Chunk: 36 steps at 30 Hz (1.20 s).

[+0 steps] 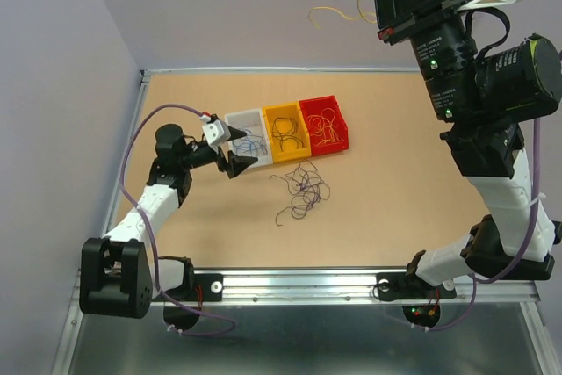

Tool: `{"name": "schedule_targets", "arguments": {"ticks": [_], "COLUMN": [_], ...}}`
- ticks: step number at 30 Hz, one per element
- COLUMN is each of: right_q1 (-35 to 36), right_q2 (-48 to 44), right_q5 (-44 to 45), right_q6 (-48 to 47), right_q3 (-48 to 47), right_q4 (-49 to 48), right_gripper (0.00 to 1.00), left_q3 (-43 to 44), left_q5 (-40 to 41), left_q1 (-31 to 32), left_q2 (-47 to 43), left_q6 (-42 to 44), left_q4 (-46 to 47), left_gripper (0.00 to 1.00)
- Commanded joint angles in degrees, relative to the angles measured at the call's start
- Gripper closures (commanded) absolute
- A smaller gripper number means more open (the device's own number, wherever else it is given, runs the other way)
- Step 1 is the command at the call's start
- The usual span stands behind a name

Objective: Untangle the cables

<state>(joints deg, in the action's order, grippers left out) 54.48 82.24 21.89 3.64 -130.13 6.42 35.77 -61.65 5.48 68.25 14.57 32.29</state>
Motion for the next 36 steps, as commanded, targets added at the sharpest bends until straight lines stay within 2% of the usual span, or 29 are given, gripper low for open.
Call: {"name": "schedule_targets", "arguments": {"ticks": [1, 8, 19, 25, 31, 36], "right_q1": [0.37, 0.37, -0.42, -5.95, -16.58, -19.32], "right_q2": [-0.58, -0.24, 3.89, 2.93, 2.49, 3.98], "right_q5": [0.08, 6.32, 13.62, 10.2, 2.38, -0.7], "right_q6": [-1.61, -3.11, -9.09, -3.82, 6.19, 9.98], "right_q3": [1.89, 5.23, 10.06, 18.58, 29.74, 34.84], "right_q4": [-1.32, -2.19, -2.72, -2.72, -2.64, -2.72], "right_gripper": [1.0, 0.99, 0.99, 0.99, 0.99, 0.99], "left_q3": [-2.28, -4.39, -4.57, -4.74, -4.57, -4.57], "left_q5": [-3.92, -0.14, 1.18, 1.88, 2.23, 2.32], "left_q1": [3.56, 4.72, 4.72, 4.72, 4.63, 4.72], "left_q2": [-4.95, -9.18, -9.18, -9.54, -9.01, -9.18], "left_q6": [4.32, 6.17, 6.79, 6.97, 6.88, 6.97], "left_q4": [1.81, 1.81, 1.72, 1.72, 1.63, 1.63], "left_gripper": [0.1, 0.1, 0.1, 0.1, 0.1, 0.11]}}
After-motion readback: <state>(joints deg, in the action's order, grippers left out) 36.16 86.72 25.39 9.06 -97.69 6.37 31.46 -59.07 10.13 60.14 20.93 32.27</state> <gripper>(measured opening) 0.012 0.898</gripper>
